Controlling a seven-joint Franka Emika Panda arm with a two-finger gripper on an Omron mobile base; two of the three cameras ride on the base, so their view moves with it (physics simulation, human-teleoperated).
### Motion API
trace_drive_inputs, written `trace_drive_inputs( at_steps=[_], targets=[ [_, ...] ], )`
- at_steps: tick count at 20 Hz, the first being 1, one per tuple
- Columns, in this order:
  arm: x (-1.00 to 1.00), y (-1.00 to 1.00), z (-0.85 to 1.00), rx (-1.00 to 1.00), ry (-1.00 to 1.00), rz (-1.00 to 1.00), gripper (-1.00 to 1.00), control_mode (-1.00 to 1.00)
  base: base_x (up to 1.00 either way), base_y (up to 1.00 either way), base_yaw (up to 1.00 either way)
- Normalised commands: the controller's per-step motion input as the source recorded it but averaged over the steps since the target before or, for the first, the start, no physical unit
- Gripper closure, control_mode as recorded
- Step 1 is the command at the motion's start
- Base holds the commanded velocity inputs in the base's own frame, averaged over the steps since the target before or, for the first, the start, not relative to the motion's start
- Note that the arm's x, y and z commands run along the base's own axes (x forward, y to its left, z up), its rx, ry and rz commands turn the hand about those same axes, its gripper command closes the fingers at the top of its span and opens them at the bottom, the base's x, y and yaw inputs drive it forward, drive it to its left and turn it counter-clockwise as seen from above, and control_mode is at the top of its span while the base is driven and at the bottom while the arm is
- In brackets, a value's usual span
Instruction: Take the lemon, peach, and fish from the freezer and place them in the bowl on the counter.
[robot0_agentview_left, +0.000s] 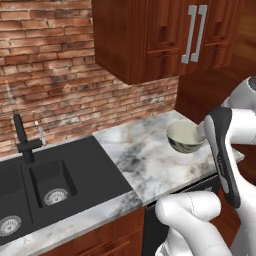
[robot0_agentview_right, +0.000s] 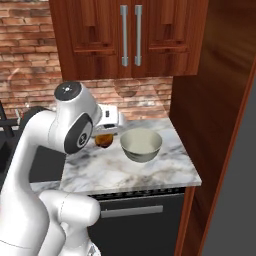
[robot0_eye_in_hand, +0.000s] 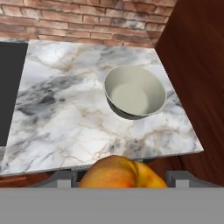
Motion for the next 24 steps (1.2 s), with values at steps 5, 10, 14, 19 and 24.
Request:
trace_drive_inputs(
  at_steps=[5, 10, 14, 19, 24],
  targets=[
    [0.57, -0.08, -0.16, 0.00, 0.04, 0.00, 1.00, -1.00, 0.00, 0.00, 0.00],
    [0.49, -0.11, -0.17, 0.00, 0.03, 0.00, 1.00, -1.00, 0.00, 0.00, 0.00],
    [0.30, -0.09, -0.29, 0.00, 0.01, 0.00, 1.00, -1.00, 0.00, 0.00, 0.00],
    [0.26, -0.10, -0.34, 0.00, 0.01, 0.00, 1.00, -1.00, 0.00, 0.00, 0.00],
    [0.31, -0.16, -0.26, 0.00, 0.04, 0.00, 1.00, -1.00, 0.00, 0.00, 0.00]
  ],
)
